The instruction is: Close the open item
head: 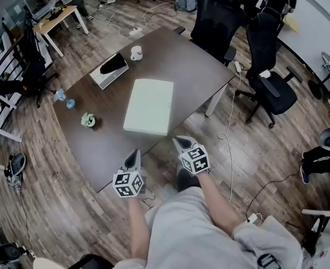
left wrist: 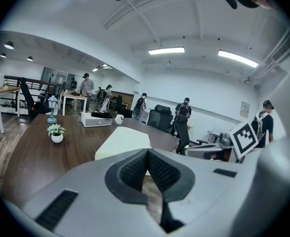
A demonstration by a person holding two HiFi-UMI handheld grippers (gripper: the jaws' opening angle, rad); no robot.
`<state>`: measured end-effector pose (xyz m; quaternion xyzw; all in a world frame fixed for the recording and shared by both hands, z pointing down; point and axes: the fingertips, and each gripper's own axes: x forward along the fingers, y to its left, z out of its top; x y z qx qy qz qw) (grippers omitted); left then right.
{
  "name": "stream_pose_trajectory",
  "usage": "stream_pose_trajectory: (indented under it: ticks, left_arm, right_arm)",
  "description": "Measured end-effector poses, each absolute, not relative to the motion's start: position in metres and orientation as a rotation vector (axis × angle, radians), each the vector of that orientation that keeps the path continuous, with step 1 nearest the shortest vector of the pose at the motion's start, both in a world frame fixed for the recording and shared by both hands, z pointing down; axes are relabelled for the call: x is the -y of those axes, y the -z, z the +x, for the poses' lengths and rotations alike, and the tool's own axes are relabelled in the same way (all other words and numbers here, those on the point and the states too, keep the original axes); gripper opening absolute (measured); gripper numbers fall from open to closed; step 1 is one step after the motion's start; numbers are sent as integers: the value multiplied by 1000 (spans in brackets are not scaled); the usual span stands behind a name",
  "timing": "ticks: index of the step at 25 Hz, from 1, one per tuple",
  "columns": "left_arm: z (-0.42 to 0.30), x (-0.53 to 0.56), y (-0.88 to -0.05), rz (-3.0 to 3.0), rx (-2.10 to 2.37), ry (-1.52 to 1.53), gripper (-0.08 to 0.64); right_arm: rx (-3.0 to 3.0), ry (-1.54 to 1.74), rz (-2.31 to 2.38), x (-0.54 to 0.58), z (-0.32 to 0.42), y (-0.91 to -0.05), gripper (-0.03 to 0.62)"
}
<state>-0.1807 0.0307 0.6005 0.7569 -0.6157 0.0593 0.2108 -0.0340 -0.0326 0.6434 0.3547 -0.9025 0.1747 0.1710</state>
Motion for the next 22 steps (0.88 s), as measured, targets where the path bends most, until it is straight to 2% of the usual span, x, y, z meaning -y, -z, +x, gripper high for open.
stream_pose_trajectory:
  ticks: [22]
  left_arm:
    - [-171, -36, -609, 2102, 1683, -189, 5]
  right_arm:
    - [2556, -487, 994, 25, -28, -647, 0]
